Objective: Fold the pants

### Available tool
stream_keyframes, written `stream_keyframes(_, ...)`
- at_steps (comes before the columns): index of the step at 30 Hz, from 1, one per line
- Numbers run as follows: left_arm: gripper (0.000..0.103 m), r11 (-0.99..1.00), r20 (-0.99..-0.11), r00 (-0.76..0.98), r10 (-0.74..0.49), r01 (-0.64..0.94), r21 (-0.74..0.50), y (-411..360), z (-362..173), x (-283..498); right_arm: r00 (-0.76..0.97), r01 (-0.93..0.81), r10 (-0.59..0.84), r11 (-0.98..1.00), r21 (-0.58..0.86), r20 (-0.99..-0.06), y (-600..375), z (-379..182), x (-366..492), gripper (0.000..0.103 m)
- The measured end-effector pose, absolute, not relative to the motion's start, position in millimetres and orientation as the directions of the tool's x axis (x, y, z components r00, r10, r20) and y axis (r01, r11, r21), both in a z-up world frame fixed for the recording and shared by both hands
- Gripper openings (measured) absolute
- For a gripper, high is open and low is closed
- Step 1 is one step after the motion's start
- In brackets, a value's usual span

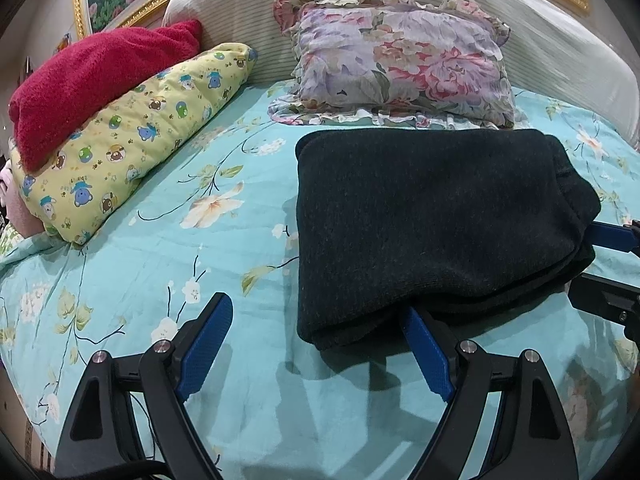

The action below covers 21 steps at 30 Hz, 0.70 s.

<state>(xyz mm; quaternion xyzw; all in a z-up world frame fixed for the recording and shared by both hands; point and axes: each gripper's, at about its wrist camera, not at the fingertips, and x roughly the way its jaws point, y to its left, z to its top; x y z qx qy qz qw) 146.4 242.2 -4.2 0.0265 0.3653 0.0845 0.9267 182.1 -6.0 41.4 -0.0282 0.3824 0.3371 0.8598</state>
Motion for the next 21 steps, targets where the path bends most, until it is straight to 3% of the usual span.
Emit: stream_keyframes(21, 0.086, 0.985, -0.66, 0.731, 0.172, -0.121, 0.122, 230.3, 2.5, 142.5, 0.515, -0.581, 0.537, 0.792, 0.189, -0.669, -18.3, 48.8, 177.1, 0.097)
